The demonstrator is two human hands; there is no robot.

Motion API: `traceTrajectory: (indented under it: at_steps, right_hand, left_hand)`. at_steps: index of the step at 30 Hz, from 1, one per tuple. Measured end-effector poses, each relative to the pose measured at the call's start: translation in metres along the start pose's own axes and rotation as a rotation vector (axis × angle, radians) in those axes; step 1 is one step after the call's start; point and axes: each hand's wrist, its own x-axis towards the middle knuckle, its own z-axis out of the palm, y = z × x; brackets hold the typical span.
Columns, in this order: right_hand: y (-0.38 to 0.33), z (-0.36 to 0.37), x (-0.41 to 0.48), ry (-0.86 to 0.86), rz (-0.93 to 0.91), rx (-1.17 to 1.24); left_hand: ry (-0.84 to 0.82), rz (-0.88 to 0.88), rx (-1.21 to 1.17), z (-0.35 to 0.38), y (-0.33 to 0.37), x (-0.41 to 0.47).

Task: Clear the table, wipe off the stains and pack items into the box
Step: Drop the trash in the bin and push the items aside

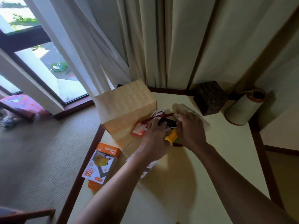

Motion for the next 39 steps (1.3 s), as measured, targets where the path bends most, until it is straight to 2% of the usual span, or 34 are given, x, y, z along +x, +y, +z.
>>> traceTrajectory:
  at_steps: [2, 3, 5, 8, 10, 12, 17, 20, 28, 32, 34, 36, 39]
  right_hand:
    - [-0.025, 0.002, -0.027, 0.041, -0.056, 0.083]
    - [-0.037, 0.003, -0.04, -0.003, -0.098, 0.133]
    - [-0.062, 0.006, -0.063, -0.218, -0.226, 0.166]
    - [-0.087, 0.013, -0.08, -0.541, -0.388, -0.019]
    - [-0.098, 0.016, -0.082, -0.626, -0.432, -0.151]
    - [-0.105, 0.018, -0.082, -0.636, -0.433, -0.235]
    - [-0.107, 0.027, -0.085, -0.494, -0.44, -0.315]
    - [-0.104, 0.024, -0.089, -0.472, -0.41, -0.25]
    - [-0.093, 0.0, -0.094, -0.209, -0.077, 0.313]
    - [-0.074, -0.014, -0.076, -0.01, 0.13, 0.509]
    - [-0.062, -0.016, -0.061, 0.081, 0.249, 0.436]
    - [-0.054, -0.017, -0.046, 0.153, 0.375, 0.218]
    - [-0.048, -0.019, -0.024, 0.151, 0.463, 0.017]
  left_hand:
    - [0.151, -0.019, 0.014, -0.019, -0.025, -0.029]
    - [0.227, -0.05, 0.046, -0.027, -0.04, -0.043]
    - [0.274, -0.179, 0.111, -0.038, -0.07, -0.067]
    - [0.081, -0.439, 0.24, -0.045, -0.108, -0.095]
    - [-0.052, -0.522, 0.287, -0.045, -0.127, -0.109]
    - [-0.092, -0.546, 0.274, -0.041, -0.138, -0.118]
    - [0.006, -0.481, 0.205, -0.035, -0.152, -0.128]
    - [0.039, -0.456, 0.156, -0.035, -0.153, -0.129]
    - [0.343, -0.337, -0.05, -0.066, -0.117, -0.111]
    - [0.418, -0.206, -0.158, -0.079, -0.084, -0.074]
    - [0.408, -0.153, -0.21, -0.081, -0.065, -0.05]
    - [0.349, -0.147, -0.235, -0.078, -0.048, -0.023]
    - [0.246, -0.163, -0.22, -0.065, -0.027, 0.015]
